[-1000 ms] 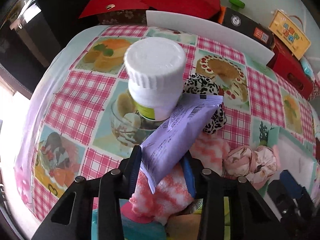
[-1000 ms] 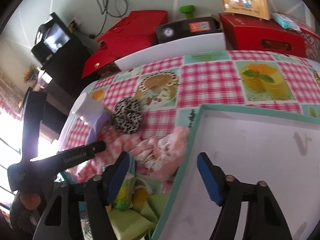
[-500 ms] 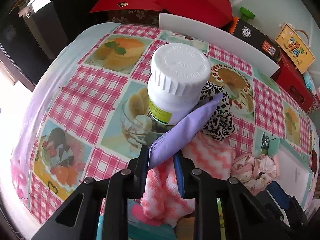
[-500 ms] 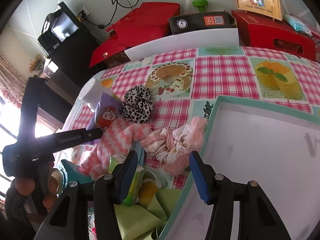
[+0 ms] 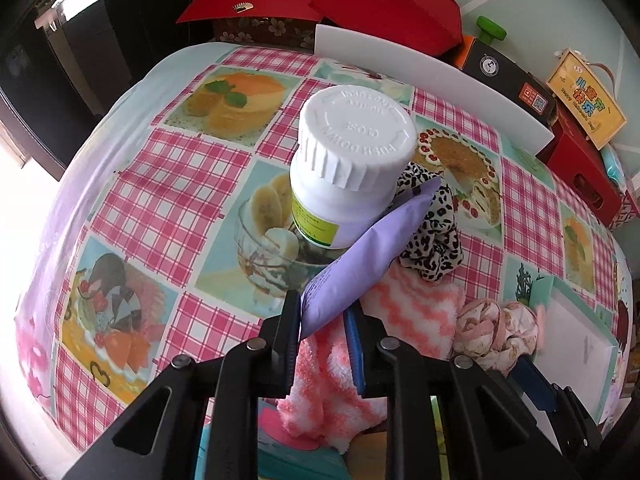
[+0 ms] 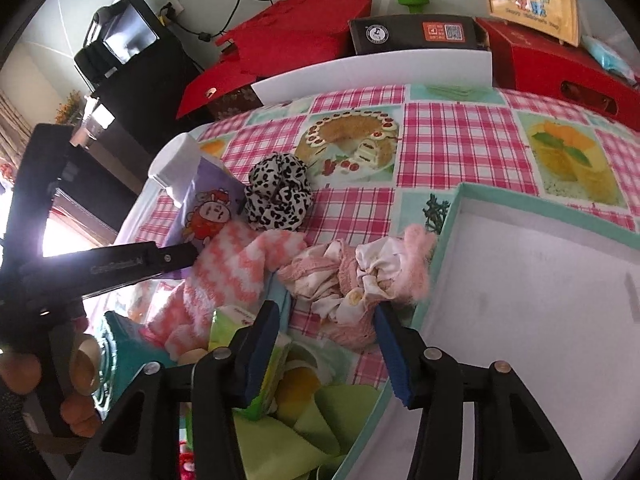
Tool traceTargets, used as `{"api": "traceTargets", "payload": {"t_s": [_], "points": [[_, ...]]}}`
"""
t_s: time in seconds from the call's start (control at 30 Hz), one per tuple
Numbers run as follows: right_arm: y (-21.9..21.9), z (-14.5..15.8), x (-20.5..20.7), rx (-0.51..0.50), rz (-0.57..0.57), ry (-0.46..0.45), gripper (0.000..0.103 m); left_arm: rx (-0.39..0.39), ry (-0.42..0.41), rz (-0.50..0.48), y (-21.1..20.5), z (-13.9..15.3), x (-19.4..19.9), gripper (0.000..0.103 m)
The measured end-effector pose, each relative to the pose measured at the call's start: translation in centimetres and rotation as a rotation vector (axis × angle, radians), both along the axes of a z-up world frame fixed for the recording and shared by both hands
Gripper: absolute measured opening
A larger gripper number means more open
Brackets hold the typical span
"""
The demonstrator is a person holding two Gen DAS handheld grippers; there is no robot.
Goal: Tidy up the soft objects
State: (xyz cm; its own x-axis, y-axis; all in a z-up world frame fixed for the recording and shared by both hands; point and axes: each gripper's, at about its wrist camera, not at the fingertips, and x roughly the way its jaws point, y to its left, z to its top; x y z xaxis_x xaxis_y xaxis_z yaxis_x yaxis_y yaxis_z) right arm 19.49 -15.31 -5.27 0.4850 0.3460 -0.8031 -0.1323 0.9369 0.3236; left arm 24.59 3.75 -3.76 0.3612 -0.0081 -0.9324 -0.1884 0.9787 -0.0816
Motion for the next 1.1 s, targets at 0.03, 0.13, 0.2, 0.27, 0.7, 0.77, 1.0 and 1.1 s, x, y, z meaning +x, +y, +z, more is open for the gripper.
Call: {"api": "traceTargets", "payload": {"t_s": [0.03, 0.13, 0.2, 0.27, 0.7, 0.77, 1.0, 1.1], "points": [[0.1, 0.0, 0.0, -0.016, -0.002, -0.004, 0.043, 0.001, 0.000, -0.001, 0.0, 0.0, 0.0, 0.022], [0.3, -0.2, 0.0, -0.063, -0.003, -0.013, 0.033, 0.000, 0.001, -0.002, 0.0, 0.0, 0.0, 0.022], [0.6, -0.6, 0.1, -0.100, -0.004, -0.007, 0.027, 0.000, 0.001, -0.001, 0.0, 0.0, 0.0, 0.022], [0.9, -0.9, 0.1, -0.137, 0.000, -0.005, 0.018, 0.000, 0.004, 0.000, 0.0, -0.1, 0.0, 0.022], [0.6, 0.0, -0.3, -0.147, -0.014, -0.039, 0.013, -0.011, -0.007, 0.003, 0.0, 0.1, 0.1, 0.015], [0.5, 0.1, -0.4, -0.140, -0.018, -0.040, 0.013, -0.019, -0.011, 0.009, 0.1, 0.1, 0.1, 0.014], [0.1, 0.4, -0.5, -0.110, -0.026, -0.046, 0.010, -0.028, -0.022, 0.007, 0.2, 0.4, -0.1, 0.012], [-0.1, 0.6, -0.5, -0.082, -0.025, -0.042, 0.010, -0.030, -0.032, 0.004, 0.1, 0.7, -0.2, 0.012]]}}
